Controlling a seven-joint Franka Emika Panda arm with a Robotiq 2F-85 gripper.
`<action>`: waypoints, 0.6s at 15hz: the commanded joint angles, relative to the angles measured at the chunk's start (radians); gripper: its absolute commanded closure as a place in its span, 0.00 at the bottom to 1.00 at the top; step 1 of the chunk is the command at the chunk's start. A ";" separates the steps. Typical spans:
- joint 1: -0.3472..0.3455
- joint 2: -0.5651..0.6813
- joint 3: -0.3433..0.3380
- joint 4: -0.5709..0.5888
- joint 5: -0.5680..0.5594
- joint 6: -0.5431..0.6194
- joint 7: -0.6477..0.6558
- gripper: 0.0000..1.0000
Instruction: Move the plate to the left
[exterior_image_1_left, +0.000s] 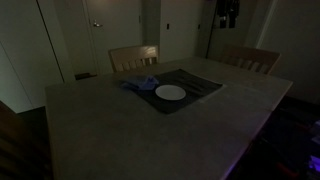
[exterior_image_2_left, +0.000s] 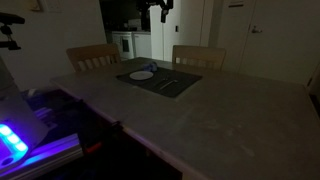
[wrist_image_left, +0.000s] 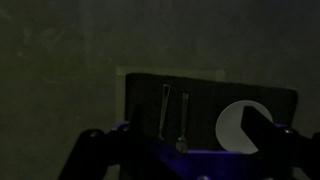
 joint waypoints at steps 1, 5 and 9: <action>-0.005 0.047 -0.002 -0.004 0.047 0.019 -0.090 0.00; -0.010 0.103 0.000 -0.007 0.097 0.067 -0.155 0.00; -0.019 0.182 0.005 0.001 0.181 0.127 -0.237 0.00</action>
